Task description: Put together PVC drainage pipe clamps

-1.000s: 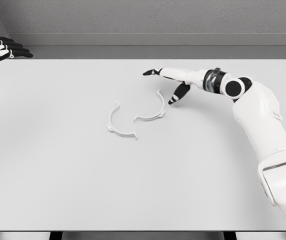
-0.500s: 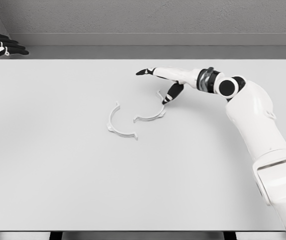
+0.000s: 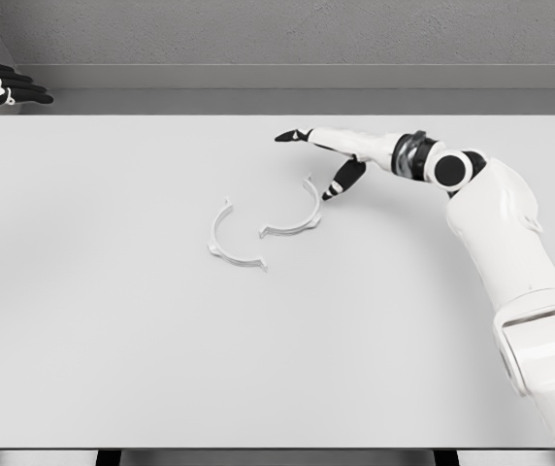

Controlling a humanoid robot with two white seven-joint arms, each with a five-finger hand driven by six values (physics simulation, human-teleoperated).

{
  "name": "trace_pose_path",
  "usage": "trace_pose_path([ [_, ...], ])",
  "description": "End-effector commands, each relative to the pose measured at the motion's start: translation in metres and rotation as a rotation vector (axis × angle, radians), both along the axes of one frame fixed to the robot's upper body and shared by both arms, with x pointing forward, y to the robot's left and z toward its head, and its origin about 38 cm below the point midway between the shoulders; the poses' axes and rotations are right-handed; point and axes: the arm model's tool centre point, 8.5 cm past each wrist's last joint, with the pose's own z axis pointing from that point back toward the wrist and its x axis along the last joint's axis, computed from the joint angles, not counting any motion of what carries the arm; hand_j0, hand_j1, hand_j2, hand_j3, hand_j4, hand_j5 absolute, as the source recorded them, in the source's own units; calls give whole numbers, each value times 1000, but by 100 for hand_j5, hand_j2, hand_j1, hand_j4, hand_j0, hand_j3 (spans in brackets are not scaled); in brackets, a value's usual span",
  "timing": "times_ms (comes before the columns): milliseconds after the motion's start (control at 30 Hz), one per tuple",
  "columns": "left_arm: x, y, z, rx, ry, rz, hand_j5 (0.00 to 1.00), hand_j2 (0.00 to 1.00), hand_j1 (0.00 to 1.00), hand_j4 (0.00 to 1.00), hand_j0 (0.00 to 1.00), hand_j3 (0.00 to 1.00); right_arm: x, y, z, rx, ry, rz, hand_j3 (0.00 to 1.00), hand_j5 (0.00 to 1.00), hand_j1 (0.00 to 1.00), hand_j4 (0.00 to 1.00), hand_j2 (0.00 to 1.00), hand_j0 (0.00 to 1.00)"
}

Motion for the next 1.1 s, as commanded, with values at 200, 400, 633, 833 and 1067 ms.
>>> trace_pose_path([
  [200,-3,-14,-1,-3,-5,-42,100,100,100,100,100,100,-1,5,-8,19,33,-8,100,100,100,100,100,100],
  [400,-4,-15,1,3,-8,-46,100,100,100,100,100,100,3,18,5,32,9,12,100,100,100,100,100,100],
  [633,-4,-15,0,4,-5,-46,100,100,100,100,100,100,11,25,25,29,-24,23,100,100,100,100,100,100],
  [833,-4,-16,-1,2,-5,-47,100,100,100,100,100,100,20,33,16,-99,59,-71,100,100,100,100,100,100],
  [1067,-4,-16,-1,1,-5,-49,100,100,100,100,100,100,25,31,10,-166,88,-168,100,100,100,100,100,100],
])
